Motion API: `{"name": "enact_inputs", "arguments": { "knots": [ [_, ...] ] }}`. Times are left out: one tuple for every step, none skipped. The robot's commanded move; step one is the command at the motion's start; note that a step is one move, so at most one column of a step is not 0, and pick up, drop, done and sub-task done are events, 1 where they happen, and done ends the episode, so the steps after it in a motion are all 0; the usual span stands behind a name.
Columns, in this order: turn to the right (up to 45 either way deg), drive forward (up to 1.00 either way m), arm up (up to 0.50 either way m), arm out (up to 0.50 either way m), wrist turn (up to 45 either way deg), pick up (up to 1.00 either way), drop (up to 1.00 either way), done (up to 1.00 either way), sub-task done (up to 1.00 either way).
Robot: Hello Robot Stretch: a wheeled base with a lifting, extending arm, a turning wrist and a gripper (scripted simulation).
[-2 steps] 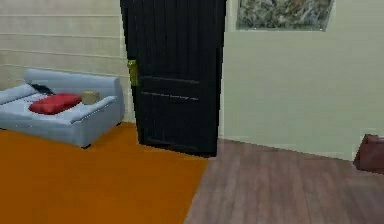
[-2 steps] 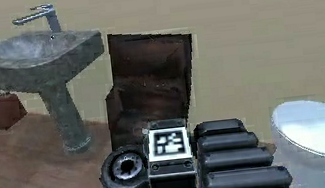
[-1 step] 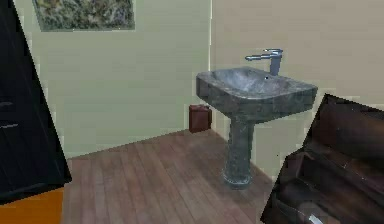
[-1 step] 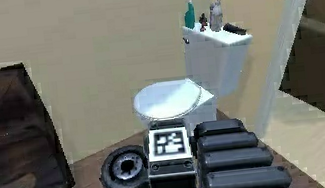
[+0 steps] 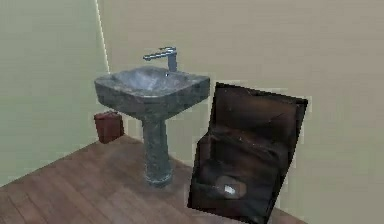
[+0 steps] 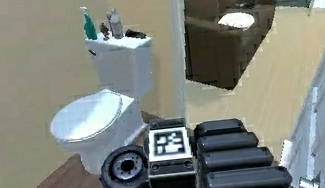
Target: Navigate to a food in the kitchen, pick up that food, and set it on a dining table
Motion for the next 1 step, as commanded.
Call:
{"name": "enact_inputs", "arguments": {
  "knots": [
    [0.0, 0.15, 0.0, 0.0, 0.0, 0.0, 0.0, 0.0, 0.0]
  ]
}}
